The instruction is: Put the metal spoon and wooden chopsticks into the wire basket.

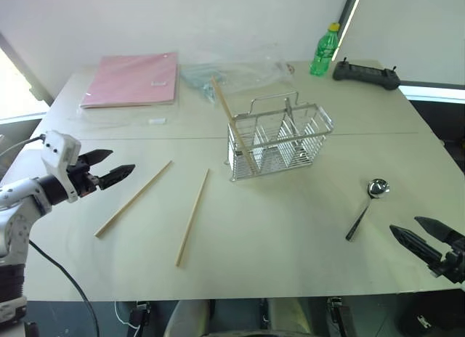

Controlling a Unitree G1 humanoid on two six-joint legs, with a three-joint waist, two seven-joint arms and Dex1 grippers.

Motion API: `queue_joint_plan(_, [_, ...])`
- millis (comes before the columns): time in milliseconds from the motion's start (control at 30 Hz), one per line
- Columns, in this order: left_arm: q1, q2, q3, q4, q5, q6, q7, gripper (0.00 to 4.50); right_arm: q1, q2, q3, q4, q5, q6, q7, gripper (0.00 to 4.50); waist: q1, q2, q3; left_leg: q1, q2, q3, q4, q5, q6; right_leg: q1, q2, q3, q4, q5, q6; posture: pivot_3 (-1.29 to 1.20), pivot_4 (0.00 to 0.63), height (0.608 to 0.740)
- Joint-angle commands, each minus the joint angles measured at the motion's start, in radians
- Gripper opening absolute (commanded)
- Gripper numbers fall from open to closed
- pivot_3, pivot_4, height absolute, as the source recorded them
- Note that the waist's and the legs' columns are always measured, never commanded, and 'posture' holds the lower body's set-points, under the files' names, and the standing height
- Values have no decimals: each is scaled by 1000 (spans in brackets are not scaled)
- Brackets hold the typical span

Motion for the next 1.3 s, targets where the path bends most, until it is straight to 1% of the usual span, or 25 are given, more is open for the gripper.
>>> queue_joint_plan(33, [-13,16,8,-1,9,-27,-11,4131,2,6,-19,-8,4,-18,-1,3897,0,0,0,0,0,0,0,0,0,0,0,0,0,0,0,0,150,722])
queue_joint_plan(500, [-40,8,-7,-3,6,-15,-11,4131,18,18,-22,-15,2,-19,-8,3897,0,0,0,0,0,0,0,0,0,0,0,0,0,0,0,0,150,722])
queue_joint_plan(733, [-35,-29,-13,-93,-16,12,33,4131,11,-11,-33,-25,-4,-4,-14,3897,0,0,0,0,0,0,0,0,0,1,0,0,0,1,0,0,150,722])
queue_joint_plan(933, [-88,-29,-34,-96,-24,45,38,4131,0,-20,-33,-49,-9,12,-57,3897,1,0,0,1,-1,0,1,0,0,1,1,0,1,1,0,0,150,722])
queue_joint_plan(1000, [-100,-34,-42,-113,-34,67,46,4131,-15,-26,-33,-57,-16,26,-95,3897,0,0,0,1,-1,0,1,0,0,1,1,0,1,1,0,0,150,722])
queue_joint_plan(1100, [-127,-45,-59,-158,-52,136,100,4131,-57,-48,-26,-75,-39,95,-205,3897,0,0,0,1,-1,0,2,0,0,1,1,0,1,1,0,0,150,722])
queue_joint_plan(1200, [-166,-42,-85,-217,-79,248,149,4131,-148,-83,-6,-118,-21,270,-382,3897,-1,0,0,1,-2,0,2,0,0,1,1,1,1,3,-1,0,150,722])
queue_joint_plan(1267, [-187,-43,-91,-259,-119,321,169,4131,-220,-84,-11,-144,55,399,-481,3897,-1,0,0,1,-2,0,2,0,0,1,1,1,2,5,-2,0,150,722])
queue_joint_plan(1300, [-204,-46,-93,-294,-155,363,177,4131,-295,-55,-8,-159,114,496,-583,3897,-3,-1,0,1,-2,0,2,0,0,1,1,1,2,5,-2,0,150,722])
